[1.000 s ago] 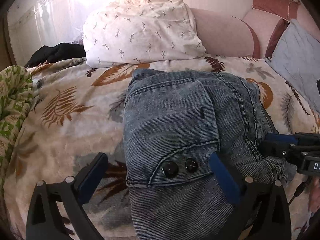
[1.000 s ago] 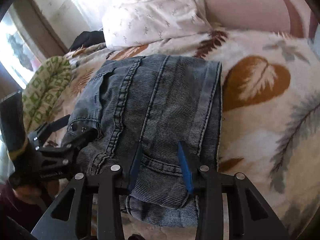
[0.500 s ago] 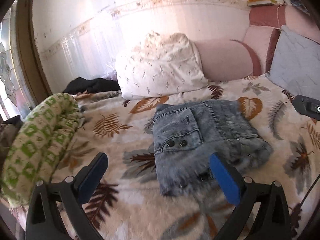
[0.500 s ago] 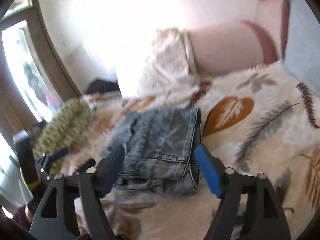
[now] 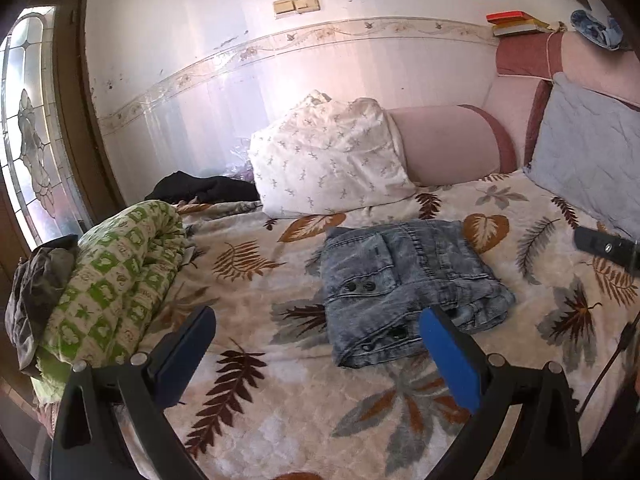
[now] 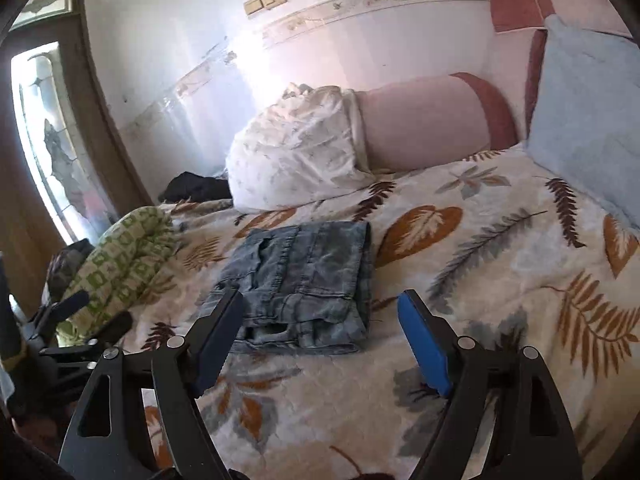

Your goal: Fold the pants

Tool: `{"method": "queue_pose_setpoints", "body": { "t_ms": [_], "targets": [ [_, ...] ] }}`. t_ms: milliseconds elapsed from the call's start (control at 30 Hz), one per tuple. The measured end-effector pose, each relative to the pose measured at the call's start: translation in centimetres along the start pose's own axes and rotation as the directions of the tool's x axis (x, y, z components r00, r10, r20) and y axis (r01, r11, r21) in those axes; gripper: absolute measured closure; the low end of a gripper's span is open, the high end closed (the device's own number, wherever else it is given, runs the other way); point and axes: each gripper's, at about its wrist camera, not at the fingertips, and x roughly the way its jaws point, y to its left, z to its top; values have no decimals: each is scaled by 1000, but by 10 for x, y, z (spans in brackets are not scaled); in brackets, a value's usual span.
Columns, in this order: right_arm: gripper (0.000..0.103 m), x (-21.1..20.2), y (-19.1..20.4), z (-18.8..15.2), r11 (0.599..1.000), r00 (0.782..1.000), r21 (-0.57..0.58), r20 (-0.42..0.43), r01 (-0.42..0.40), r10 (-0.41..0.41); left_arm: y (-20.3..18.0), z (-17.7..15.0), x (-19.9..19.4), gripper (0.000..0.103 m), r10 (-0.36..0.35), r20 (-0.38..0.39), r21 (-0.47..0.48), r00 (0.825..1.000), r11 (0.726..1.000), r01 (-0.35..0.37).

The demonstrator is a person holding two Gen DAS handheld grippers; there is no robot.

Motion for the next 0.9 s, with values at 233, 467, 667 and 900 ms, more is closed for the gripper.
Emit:
{"method": "queue_pose_setpoints", "body": {
  "t_ms": [233, 467, 667, 900],
  "targets": [
    [22, -2, -27, 2, 996, 995, 45, 51, 81, -83, 22, -4, 15, 0, 57, -44, -77, 997, 995, -60],
    [22, 11, -6, -9, 999, 999, -38, 55, 4, -2, 26, -13, 27, 0, 63, -66, -117, 996, 991, -71],
    [22, 23, 19, -22, 994, 999, -101, 27, -39, 42, 31, -23, 36, 0, 57, -56, -162, 997, 985, -65],
    [22, 30, 45, -33, 983, 997, -170, 27, -73, 79, 39, -37, 55, 0, 106, -110, -199, 988, 972, -127]
  ]
}}
